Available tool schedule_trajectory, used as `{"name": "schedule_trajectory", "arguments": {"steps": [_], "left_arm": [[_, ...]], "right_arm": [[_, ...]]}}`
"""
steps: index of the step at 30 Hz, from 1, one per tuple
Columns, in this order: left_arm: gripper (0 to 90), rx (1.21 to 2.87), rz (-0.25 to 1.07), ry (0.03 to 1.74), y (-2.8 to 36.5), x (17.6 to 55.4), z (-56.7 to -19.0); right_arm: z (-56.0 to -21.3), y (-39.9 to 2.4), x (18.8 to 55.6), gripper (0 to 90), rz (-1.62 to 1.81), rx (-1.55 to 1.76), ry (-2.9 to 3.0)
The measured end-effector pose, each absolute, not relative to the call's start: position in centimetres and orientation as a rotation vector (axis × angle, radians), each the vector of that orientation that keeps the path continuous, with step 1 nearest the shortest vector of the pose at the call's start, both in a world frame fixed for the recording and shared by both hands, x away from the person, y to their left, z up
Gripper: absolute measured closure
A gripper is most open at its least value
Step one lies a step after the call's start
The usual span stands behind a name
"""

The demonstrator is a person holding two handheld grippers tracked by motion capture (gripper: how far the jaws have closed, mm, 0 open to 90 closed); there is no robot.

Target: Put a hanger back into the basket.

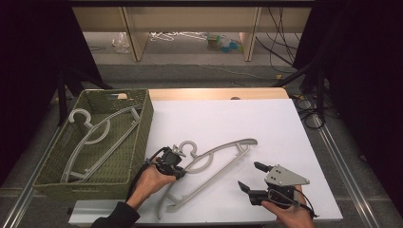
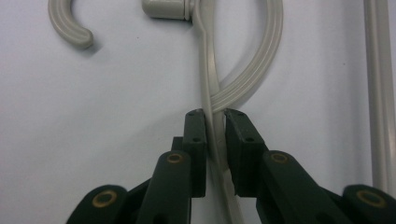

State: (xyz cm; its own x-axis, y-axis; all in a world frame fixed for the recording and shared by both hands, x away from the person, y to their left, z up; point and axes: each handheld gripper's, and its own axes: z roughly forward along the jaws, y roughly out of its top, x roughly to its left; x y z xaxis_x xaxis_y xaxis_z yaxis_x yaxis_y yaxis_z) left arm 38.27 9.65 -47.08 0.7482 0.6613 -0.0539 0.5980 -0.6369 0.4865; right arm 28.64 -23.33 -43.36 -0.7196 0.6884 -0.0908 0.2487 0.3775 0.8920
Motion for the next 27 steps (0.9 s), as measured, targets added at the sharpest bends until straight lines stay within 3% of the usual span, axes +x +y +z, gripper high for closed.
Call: {"name": "schedule_trajectory", "arguments": {"steps": [6, 11, 22, 27], "left_arm": [[76.3, 2.509, 0.189, 1.014, 8.4, 38.5, -46.9], [77.6, 2.628, 0.225, 0.928, 7.8, 38.6, -46.4], [80.7, 2.611, 0.216, 0.889, 8.1, 39.3, -46.5], [72.7, 2.604, 0.234, 0.943, 7.7, 39.4, -46.6]], "right_arm": [[-43.4, -23.3, 28.6, 20.0, 1.305, 0.806, 2.196], [-43.4, -23.3, 28.7, 20.0, 1.309, 0.799, 2.194], [-43.4, -23.4, 28.6, 20.0, 1.31, 0.819, 2.202], [-43.4, -23.3, 28.6, 20.0, 1.311, 0.804, 2.184]]}}
